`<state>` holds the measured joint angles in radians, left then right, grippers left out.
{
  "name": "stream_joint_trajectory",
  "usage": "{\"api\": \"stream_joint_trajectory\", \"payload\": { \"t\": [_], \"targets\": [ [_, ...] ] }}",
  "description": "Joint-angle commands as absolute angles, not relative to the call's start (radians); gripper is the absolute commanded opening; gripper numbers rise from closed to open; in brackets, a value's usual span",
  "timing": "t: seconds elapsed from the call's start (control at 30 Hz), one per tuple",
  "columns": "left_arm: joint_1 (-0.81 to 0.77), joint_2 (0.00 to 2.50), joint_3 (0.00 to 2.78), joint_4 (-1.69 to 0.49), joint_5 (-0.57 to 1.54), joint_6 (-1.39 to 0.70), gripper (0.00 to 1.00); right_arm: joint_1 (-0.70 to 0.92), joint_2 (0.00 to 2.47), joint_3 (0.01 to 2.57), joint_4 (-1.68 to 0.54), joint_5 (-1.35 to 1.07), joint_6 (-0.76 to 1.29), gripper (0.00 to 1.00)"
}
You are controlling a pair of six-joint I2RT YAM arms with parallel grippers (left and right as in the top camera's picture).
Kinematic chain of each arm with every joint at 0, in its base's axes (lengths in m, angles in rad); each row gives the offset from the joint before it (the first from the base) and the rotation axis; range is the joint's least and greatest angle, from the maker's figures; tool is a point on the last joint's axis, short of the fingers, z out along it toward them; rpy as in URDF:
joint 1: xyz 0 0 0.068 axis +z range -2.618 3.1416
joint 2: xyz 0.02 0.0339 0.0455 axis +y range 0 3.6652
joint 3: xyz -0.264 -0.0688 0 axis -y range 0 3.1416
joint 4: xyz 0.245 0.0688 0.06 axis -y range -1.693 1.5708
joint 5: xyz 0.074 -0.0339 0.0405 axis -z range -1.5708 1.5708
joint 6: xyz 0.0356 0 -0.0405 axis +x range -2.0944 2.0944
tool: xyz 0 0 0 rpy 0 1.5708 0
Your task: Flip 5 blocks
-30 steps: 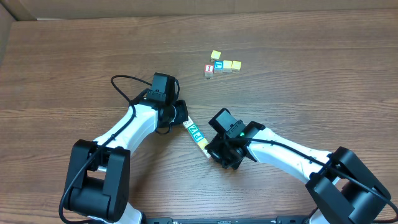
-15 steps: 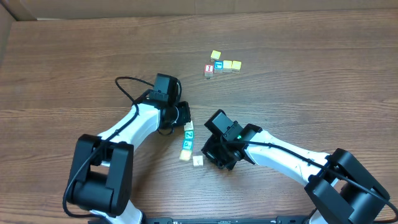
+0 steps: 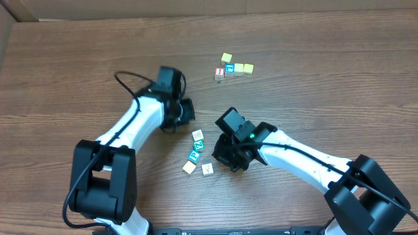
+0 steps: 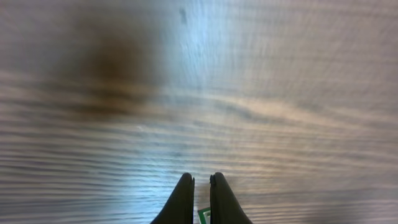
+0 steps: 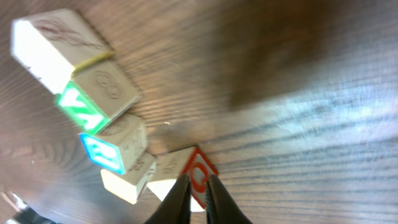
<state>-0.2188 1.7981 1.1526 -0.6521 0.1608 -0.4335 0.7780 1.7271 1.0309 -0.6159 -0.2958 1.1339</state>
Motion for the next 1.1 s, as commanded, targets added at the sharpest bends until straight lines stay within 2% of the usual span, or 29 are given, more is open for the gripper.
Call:
{"api": "stream_joint_trajectory", "payload": {
  "t": [0.0,0.2,0.37,0.5,0.7,0.9,1.07],
  "targets": [
    [-0.189,1.804,1.288,-0.72,0.097,-0.403,0.05,0.754,1.707,1.126,-0.69,-0.282,0.874,0.2],
    [-0.109,1.804,1.475,-0.873,0.12,-0.407,0.13,0.731,1.708,1.304,-0.925,-0.183,0.756,0.35],
    [-0.065,1.804,1.545,-0.989,0.121,-0.382,0.14,0.74,1.708,1.353,-0.945,-0.106,0.754,0.38],
    [-0.059,1.806,1.529,-1.075,0.036,-0.377,0.13,0.753,1.724,1.347,-0.947,-0.106,0.754,0.39],
    [-0.06,1.807,1.482,-1.084,0.045,-0.377,0.04,0.818,1.773,1.347,-0.893,-0.104,0.749,0.41],
    [-0.06,1.807,1.422,-1.059,0.045,-0.369,0.04,0.87,1.829,1.347,-0.839,0.037,0.751,0.41],
    [-0.06,1.807,1.357,-1.027,0.044,-0.369,0.04,0.886,1.848,1.347,-0.759,-0.018,0.751,0.4]
  ]
}}
